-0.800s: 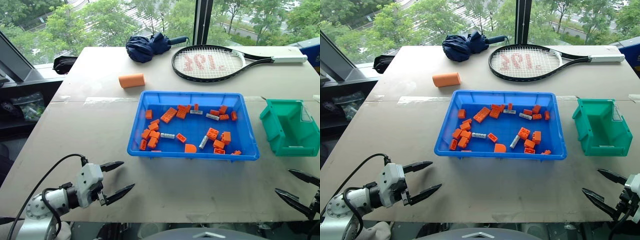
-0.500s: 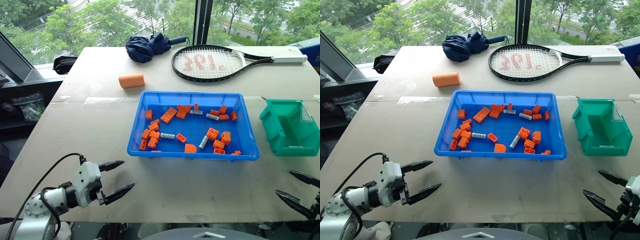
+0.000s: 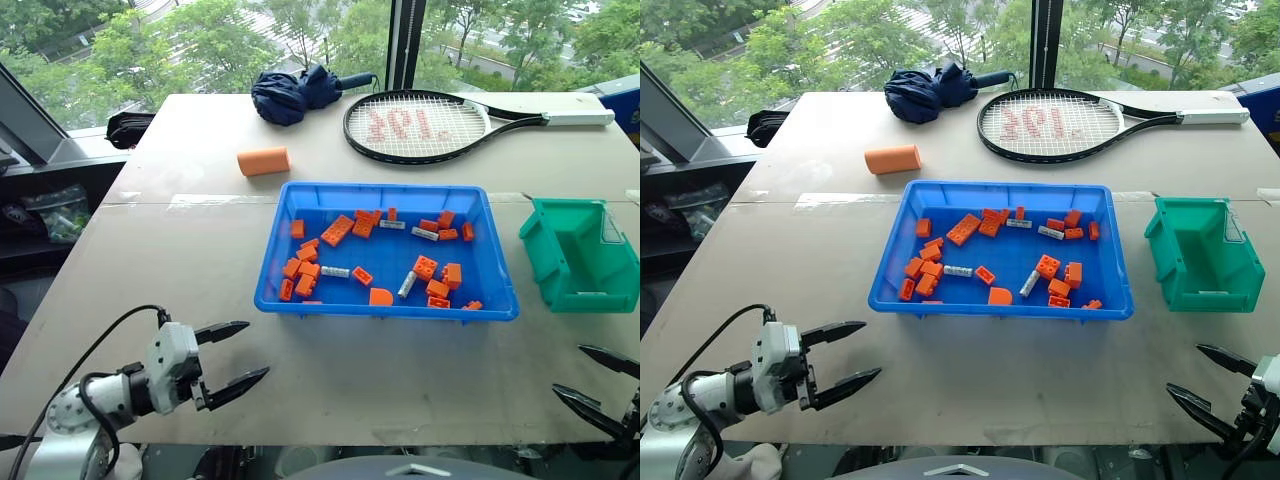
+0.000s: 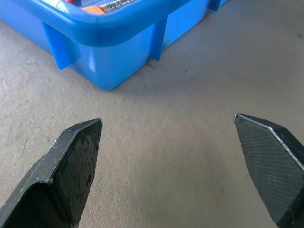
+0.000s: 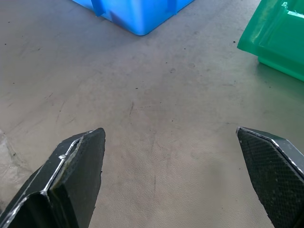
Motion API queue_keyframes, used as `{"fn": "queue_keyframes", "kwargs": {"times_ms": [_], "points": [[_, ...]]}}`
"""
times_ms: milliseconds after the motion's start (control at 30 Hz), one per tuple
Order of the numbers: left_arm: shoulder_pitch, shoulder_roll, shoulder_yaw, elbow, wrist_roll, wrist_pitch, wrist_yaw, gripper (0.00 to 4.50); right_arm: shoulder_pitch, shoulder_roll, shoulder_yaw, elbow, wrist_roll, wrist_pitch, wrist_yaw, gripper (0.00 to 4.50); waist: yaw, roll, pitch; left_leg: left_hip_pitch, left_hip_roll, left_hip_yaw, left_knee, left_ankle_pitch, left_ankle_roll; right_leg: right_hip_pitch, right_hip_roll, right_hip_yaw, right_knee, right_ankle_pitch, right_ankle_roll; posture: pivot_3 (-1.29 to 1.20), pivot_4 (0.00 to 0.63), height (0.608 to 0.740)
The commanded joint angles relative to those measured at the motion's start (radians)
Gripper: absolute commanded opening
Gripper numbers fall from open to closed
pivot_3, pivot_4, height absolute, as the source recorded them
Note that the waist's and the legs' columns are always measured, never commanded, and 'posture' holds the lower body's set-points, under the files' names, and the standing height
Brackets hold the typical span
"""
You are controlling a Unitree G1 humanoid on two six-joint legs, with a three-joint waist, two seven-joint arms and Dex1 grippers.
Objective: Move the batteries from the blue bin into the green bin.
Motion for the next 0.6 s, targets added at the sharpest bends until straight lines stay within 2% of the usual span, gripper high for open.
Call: {"fn": "queue_keyframes", "kwargs": {"times_ms": [33,133,233,367,467,600], "points": [[0.019,0.023,0.035,-0.028,-0.067,0.018,-0.049,4.5,0.015,-0.01,-0.053,-0.029,0.024,-0.006,-0.002,4.43,0.0,0.0,0.0,0.0,0.0,0.0,0.0,0.0,0.0,0.0,0.0,0.0,0.0,0.0,0.0,0.0,0.15,0.74],[0.033,0.046,0.049,-0.035,-0.124,0.048,-0.109,4.5,0.035,-0.017,-0.075,-0.096,0.058,0.03,0.007,4.43,-0.001,0.0,0.0,0.0,0.0,0.0,0.0,0.0,0.0,0.0,0.0,0.0,0.0,0.0,0.0,0.0,0.15,0.74],[0.039,0.101,0.071,-0.055,-0.114,0.072,-0.131,4.5,0.072,-0.042,-0.116,-0.243,0.16,0.124,0.019,4.43,-0.003,0.002,0.001,0.0,0.0,0.0,0.0,0.0,0.0,0.0,0.0,0.0,0.0,0.0,0.0,0.0,0.15,0.74],[0.04,0.165,0.172,-0.17,-0.298,0.231,-0.142,4.5,0.06,-0.108,-0.17,-0.446,0.29,0.282,-0.058,4.43,-0.005,0.002,0.001,0.0,0.001,0.0,0.0,0.0,0.0,0.0,0.0,0.0,0.0,0.0,0.0,0.0,0.15,0.74],[-0.028,0.202,0.208,-0.194,-0.398,0.322,-0.141,4.5,-0.036,-0.164,-0.137,-0.518,0.334,0.357,-0.113,4.43,-0.007,0.002,0.001,0.0,0.001,0.0,0.0,0.0,0.0,0.0,0.0,-0.001,-0.001,0.0,0.0,0.0,0.15,0.74],[-0.172,0.255,0.214,-0.2,-0.473,0.404,-0.136,4.5,-0.248,-0.246,-0.002,-0.552,0.322,0.44,-0.182,4.43,-0.009,0.001,0.002,0.0,0.001,0.0,0.0,0.0,0.0,0.0,0.0,-0.002,-0.001,0.0,0.0,0.0,0.15,0.74]]}}
